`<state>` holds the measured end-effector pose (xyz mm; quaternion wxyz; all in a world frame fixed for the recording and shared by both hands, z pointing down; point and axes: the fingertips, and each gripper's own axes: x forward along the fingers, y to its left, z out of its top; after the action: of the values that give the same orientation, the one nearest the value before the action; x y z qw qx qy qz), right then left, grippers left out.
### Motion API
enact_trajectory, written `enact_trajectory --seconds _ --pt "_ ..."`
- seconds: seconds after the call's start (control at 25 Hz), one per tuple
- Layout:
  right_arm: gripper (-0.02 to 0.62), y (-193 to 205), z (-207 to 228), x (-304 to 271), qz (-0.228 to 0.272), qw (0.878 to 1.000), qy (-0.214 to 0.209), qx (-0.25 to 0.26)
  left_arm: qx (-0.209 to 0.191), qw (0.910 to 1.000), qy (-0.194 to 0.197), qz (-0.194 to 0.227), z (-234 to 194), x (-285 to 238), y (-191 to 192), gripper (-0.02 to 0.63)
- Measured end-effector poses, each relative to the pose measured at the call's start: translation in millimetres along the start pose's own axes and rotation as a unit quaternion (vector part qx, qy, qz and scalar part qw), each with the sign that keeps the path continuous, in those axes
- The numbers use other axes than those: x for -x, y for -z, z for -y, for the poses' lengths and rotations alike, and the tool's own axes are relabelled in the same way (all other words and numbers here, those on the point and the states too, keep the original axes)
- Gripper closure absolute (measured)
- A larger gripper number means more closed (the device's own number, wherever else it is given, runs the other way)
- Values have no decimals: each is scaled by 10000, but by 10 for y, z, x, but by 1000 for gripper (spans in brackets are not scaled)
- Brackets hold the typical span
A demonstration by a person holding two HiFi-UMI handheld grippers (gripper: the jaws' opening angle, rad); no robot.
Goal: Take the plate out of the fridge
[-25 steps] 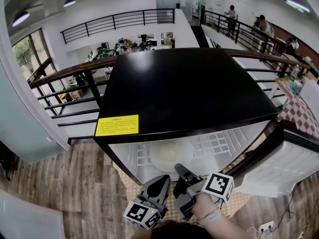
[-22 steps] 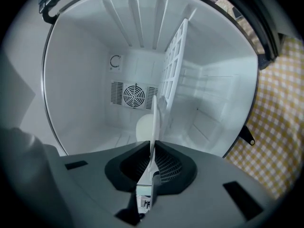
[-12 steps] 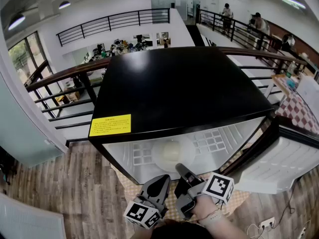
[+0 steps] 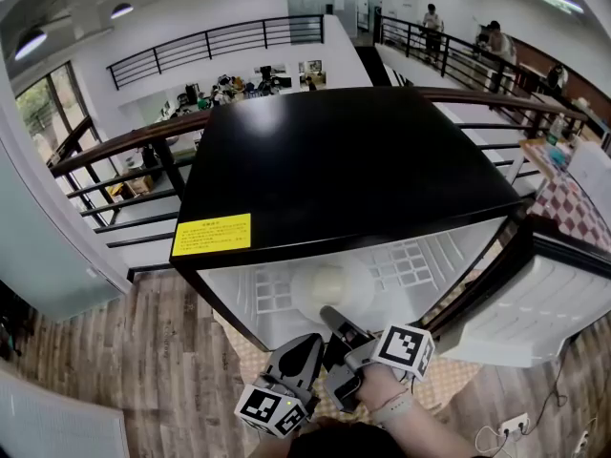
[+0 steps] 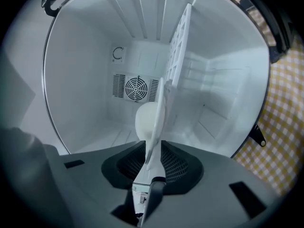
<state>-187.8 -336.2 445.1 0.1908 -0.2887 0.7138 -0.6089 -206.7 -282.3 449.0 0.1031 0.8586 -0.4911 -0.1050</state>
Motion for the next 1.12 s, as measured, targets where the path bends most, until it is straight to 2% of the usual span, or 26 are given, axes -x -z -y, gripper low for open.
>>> enact_trajectory --seconds 0.32,0.88,1.12 --pt "518 -62 -2 40 133 9995 -241 -179 2 10000 -35 -25 -8 77 2 598" --pt "518 -110 11 82 52 9995 -236 186 65 10000 -22 -60 15 77 35 598" --pt "518 -109 5 -6 15 9993 -363 97 101 9999 -23 -74 37 64 49 598"
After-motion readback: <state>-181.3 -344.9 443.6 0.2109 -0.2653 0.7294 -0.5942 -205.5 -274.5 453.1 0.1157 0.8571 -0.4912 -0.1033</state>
